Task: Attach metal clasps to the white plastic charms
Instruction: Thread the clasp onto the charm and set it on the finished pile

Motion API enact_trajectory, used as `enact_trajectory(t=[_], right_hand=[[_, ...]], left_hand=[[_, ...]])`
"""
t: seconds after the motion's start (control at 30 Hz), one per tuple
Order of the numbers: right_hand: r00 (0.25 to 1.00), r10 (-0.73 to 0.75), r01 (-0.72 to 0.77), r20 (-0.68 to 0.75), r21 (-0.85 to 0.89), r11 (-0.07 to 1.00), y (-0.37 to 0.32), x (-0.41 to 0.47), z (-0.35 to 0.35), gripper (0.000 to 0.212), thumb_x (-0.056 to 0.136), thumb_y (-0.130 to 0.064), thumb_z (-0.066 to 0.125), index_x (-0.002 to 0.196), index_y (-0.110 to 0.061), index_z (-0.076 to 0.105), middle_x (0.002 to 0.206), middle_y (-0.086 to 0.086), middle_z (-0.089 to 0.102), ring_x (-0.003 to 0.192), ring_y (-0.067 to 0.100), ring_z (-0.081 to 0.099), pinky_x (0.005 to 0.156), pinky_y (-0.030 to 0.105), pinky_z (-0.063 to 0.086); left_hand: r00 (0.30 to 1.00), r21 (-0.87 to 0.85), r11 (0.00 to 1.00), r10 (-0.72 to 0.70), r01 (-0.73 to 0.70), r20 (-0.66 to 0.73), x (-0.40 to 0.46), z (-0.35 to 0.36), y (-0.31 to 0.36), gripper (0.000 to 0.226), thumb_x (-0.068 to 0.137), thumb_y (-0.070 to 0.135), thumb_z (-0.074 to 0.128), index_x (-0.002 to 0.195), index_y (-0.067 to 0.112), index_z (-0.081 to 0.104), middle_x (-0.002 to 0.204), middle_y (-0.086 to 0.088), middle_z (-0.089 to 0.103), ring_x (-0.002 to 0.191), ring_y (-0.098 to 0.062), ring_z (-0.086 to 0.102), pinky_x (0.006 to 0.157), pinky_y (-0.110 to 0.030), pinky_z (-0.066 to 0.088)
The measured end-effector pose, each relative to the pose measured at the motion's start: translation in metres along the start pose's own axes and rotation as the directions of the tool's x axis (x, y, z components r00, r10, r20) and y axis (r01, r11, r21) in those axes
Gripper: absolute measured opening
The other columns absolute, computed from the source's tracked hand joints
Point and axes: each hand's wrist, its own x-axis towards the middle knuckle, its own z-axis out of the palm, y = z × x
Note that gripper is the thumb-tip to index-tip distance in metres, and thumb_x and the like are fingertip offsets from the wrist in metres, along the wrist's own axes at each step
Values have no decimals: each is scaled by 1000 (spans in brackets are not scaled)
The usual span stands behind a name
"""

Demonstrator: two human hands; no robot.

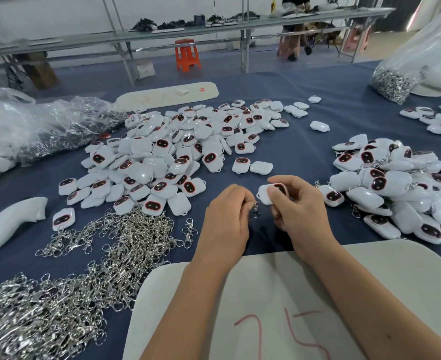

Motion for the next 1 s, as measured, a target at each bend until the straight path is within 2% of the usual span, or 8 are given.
enact_trajectory(t=[0.2,0.37,0.5,0.6,0.67,0.83,1.0], right_hand=[[1000,18,-18,-25,-20,1000,-1,-2,0,16,91,-4,68,93,-17,75,59,-2,53,49,14,42,42,22,36],[1000,-1,-1,-23,-87,996,1,-1,0,17,88,-8,69,88,-23,76,59,-6,55,50,14,43,44,22,37],[997,-79,73,-12,-264,962,2,1,1,16,89,-17,69,80,-28,75,62,-15,61,55,2,49,54,16,41],[993,-117,119,26,-342,932,3,0,3,17,92,-20,66,78,-26,72,63,-7,60,56,4,46,55,13,39],[993,-114,122,42,-364,924,2,0,3,18,92,-18,64,78,-26,72,68,0,64,59,6,47,55,14,40],[992,-125,129,35,-397,909,0,-1,4,19,90,-12,63,76,-22,71,61,-15,61,55,2,48,55,12,39],[989,-145,148,40,-435,888,-2,-4,3,20,88,-11,63,72,-21,70,64,-11,66,57,2,53,57,12,42]], left_hand=[[999,32,999,-25,24,34,-1,1,1,18,96,2,53,84,16,55,82,6,54,75,-19,51,71,-50,45],[999,58,998,-6,3,52,-1,1,3,17,97,2,53,86,16,55,85,7,53,76,-19,50,71,-48,45],[998,84,996,-14,9,55,-2,0,2,18,95,0,52,85,14,54,84,5,54,77,-24,50,71,-52,45],[998,62,998,-11,8,56,-2,-3,0,17,97,3,52,86,15,56,85,5,55,78,-23,52,71,-52,46],[998,58,998,-17,13,58,-3,-3,-1,17,97,2,53,86,14,57,86,5,55,78,-22,52,72,-52,46],[996,85,996,-43,36,81,-4,-3,3,19,97,1,50,85,15,56,87,4,57,79,-25,53,73,-52,46],[992,131,990,-59,45,112,-5,-2,6,21,93,-5,50,85,14,54,87,2,55,78,-30,51,73,-54,45]])
